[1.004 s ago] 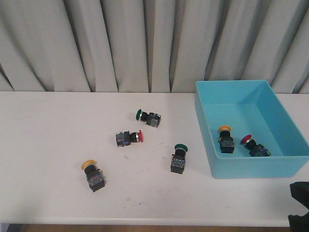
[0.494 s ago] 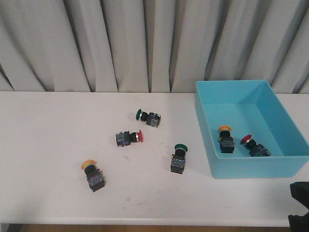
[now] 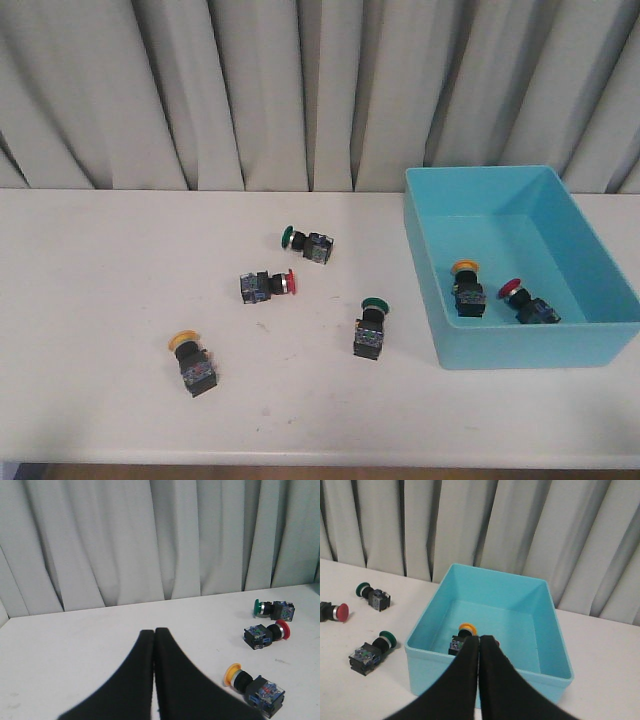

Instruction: Pick red and yellow buttons and place in box

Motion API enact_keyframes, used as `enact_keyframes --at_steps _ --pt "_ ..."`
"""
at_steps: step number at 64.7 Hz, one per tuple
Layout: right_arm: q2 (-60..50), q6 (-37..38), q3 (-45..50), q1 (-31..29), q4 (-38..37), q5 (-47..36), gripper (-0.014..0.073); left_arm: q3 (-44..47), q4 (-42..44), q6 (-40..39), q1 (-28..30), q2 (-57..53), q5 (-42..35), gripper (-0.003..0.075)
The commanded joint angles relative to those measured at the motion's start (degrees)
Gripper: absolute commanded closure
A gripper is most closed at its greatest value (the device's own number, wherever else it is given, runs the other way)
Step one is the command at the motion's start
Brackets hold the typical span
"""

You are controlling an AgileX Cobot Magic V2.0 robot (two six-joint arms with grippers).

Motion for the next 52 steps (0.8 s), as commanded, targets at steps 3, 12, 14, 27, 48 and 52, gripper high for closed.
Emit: enact_keyframes --at_steps 3,12,14,27,48,52 --pt "-2.62 2.77 3.27 -0.4 0.87 -9.77 0.0598 2.64 0.03 -0.21 0.13 -0.76 -4.39 0.0727" --pt "-8.22 12.01 10.69 -0.4 -6.76 -17.04 0.0598 2.64 0.03 -0.21 0.13 -0.76 -4.39 0.0727" --pt "-8.31 13.99 12.36 -0.46 -8.28 -19.13 0.0597 2.64 0.03 -0.21 0.13 -0.71 -4.39 0.0727" --pt "-8.22 15.75 12.65 -0.46 -9.81 -16.39 0.0596 2.64 0.03 -0.21 0.13 -0.77 -4.39 0.0727" --pt "-8.17 15.62 12.59 -0.46 -9.44 -16.11 0.0596 2.64 0.03 -0.21 0.13 -0.77 -4.39 0.0727" --pt "-8.18 15.62 12.59 -0.46 -9.44 -16.17 0.0596 2.64 0.03 -0.21 0.13 -0.77 -4.39 0.0727"
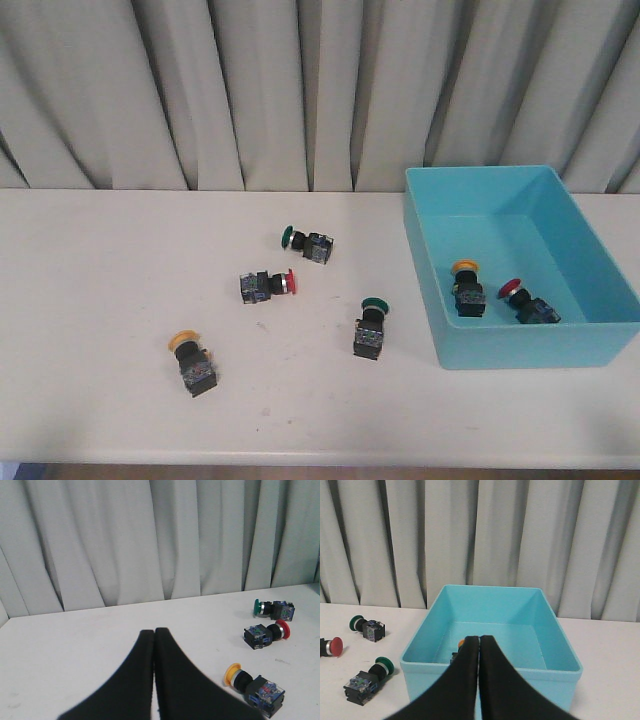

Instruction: Pick red and yellow buttons and place in box

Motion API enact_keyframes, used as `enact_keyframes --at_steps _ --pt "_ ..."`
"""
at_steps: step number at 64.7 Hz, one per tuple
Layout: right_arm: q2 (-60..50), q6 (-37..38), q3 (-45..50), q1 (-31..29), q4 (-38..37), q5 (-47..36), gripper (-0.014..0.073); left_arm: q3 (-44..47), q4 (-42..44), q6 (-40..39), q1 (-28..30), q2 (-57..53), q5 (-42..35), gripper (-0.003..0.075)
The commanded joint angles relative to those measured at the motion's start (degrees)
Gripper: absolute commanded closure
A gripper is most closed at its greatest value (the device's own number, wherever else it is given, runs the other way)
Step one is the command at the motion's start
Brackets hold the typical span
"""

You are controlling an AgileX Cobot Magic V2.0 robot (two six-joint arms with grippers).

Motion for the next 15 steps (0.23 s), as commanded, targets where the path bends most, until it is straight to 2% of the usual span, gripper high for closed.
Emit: enact_keyframes --at_steps 1,15 --pt "-0.68 -0.09 0.58 -0.46 -0.34 -4.16 0.0596 2.64 -0.02 -0.21 0.13 -0.77 -4.45 0.0727" --pt "-0.68 0.04 0.58 -0.46 -0.34 -4.16 0.0596 2.64 0.04 -0.21 0.13 -0.77 -4.45 0.0727"
